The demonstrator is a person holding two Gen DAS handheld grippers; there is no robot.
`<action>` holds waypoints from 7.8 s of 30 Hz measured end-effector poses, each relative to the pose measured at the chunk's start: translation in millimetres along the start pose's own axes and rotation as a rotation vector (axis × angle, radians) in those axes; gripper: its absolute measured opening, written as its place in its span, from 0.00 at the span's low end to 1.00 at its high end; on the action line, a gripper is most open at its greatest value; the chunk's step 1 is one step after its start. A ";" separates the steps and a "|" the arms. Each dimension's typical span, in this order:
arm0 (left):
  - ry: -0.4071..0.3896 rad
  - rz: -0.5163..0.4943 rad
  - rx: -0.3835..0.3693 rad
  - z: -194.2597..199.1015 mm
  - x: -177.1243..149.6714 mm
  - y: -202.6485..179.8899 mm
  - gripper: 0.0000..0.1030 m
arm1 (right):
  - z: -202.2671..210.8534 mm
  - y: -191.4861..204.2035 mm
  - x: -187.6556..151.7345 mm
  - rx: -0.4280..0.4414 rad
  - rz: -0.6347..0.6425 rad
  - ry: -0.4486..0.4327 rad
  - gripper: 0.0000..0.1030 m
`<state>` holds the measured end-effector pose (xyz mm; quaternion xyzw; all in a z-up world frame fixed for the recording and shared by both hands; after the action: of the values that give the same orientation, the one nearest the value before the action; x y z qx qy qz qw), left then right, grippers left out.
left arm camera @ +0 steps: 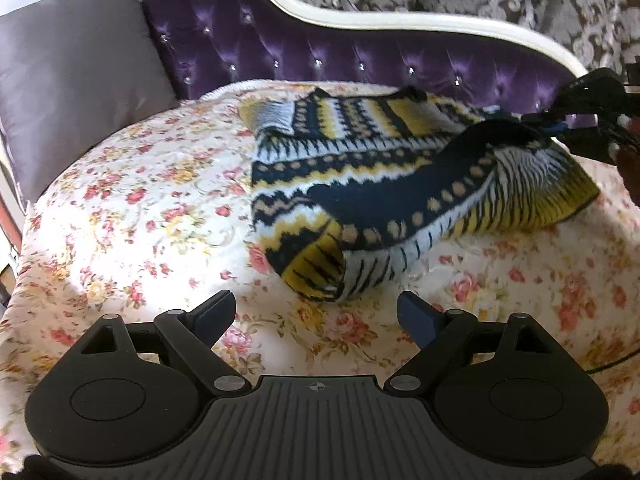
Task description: Fold small clothes
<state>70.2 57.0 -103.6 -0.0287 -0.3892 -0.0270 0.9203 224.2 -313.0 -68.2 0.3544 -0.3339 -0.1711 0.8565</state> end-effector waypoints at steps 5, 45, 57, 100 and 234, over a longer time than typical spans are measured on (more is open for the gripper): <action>0.006 0.013 -0.015 -11.3 6.6 -3.9 0.85 | -9.2 -16.1 -11.3 -0.040 0.025 -0.002 0.14; -0.023 0.129 -0.100 -65.0 48.0 -26.9 0.42 | 14.8 -0.9 -12.4 -0.030 0.218 -0.120 0.74; -0.116 0.052 -0.087 -55.4 65.5 -21.3 0.08 | 57.8 -1.0 1.9 -0.236 0.367 -0.335 0.91; -0.021 0.125 -0.118 -100.9 72.7 -15.4 0.19 | -48.0 25.2 -45.3 -0.222 0.770 0.054 0.59; -0.131 0.132 0.132 -129.0 189.4 72.1 0.11 | -146.4 17.5 36.2 -0.390 0.732 -0.142 0.82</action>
<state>299.3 114.2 -59.7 0.0047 -0.4468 0.0611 0.8925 352.7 -247.9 -116.3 0.0309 -0.4573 0.0608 0.8867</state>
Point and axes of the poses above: each gripper's, at about its wrist camera, not at the fingertips, and z roughly against the way its jaws point, y to its left, x to its top, the point moved 2 cm from there along -z, roughly the way its jaws point, and after that the axes turned 5 degrees about z, right-handed, at the moved point
